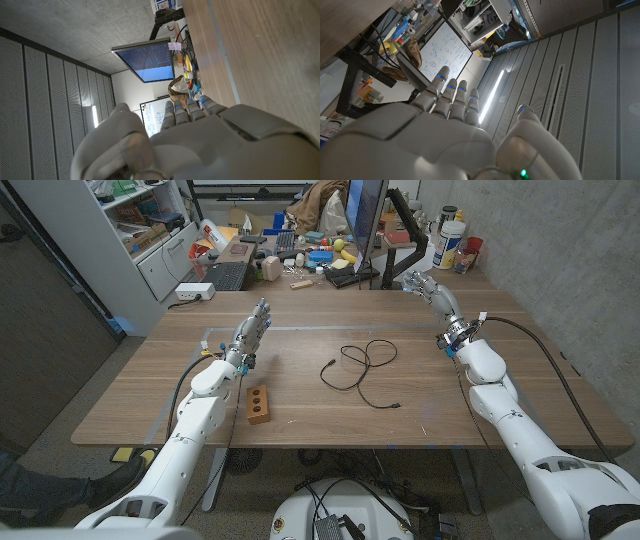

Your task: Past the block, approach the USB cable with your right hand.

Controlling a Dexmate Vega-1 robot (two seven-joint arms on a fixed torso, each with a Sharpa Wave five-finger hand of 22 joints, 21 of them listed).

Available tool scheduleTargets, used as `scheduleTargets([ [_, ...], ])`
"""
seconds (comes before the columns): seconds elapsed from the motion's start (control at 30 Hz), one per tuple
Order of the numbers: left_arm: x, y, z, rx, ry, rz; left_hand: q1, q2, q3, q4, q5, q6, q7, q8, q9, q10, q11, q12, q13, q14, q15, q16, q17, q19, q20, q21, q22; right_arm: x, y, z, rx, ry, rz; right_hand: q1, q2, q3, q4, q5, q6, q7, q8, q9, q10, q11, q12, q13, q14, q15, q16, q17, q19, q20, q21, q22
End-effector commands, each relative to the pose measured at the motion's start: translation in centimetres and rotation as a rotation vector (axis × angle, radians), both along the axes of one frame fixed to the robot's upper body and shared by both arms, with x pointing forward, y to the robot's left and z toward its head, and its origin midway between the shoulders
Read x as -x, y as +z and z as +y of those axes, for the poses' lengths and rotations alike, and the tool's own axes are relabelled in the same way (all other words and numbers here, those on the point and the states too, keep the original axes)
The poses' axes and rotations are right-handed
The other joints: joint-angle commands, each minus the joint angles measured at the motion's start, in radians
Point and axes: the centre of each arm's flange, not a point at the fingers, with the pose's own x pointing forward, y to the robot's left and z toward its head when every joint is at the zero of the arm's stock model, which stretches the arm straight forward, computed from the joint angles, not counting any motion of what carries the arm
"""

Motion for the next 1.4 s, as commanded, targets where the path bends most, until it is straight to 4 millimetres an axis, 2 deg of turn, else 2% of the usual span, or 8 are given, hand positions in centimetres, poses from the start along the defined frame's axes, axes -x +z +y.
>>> scheduleTargets([
  [0.03,0.0,0.1,0.2,-0.007,0.003,0.002,0.013,0.001,-0.001,0.001,0.0,0.006,-0.003,0.004,0.005,0.0,-0.008,0.007,0.003,-0.001,-0.005,0.002,0.003,-0.003,0.005,0.006,0.004,0.8,0.4,0.7,0.092,-0.04,-0.055,-0.003,-0.011,-0.004,-0.002,0.004,-0.001,-0.007,0.008,0.005,0.009,-0.003,0.005,0.006,0.007,-0.03,-0.002,0.001,0.006,-0.063,-0.003,0.002],
  [0.83,-0.2,-0.4,-0.3,-0.003,-0.004,0.011,0.015,0.002,-0.002,0.0,-0.001,0.01,-0.003,0.004,0.005,0.0,-0.008,0.007,0.003,-0.002,-0.005,0.002,0.004,-0.005,0.009,0.006,0.004,1.6,0.0,1.8,0.173,-0.083,-0.139,-0.004,-0.01,-0.008,-0.001,0.012,0.003,-0.022,0.009,0.006,0.016,-0.009,0.005,0.006,0.008,-0.037,-0.005,0.002,0.005,-0.064,-0.019,0.002],
  [1.4,-0.2,-0.3,-0.8,-0.006,-0.009,0.004,0.016,0.003,-0.004,0.001,-0.002,0.016,-0.003,0.005,0.005,0.0,-0.007,0.006,0.003,-0.002,-0.006,0.002,0.004,-0.005,0.01,0.006,0.004,2.3,0.0,2.3,0.232,-0.153,-0.243,-0.001,-0.008,-0.009,-0.003,0.018,0.004,-0.031,0.009,0.006,0.017,-0.023,0.004,0.006,0.003,-0.046,-0.01,0.001,0.002,-0.071,-0.032,0.003],
])
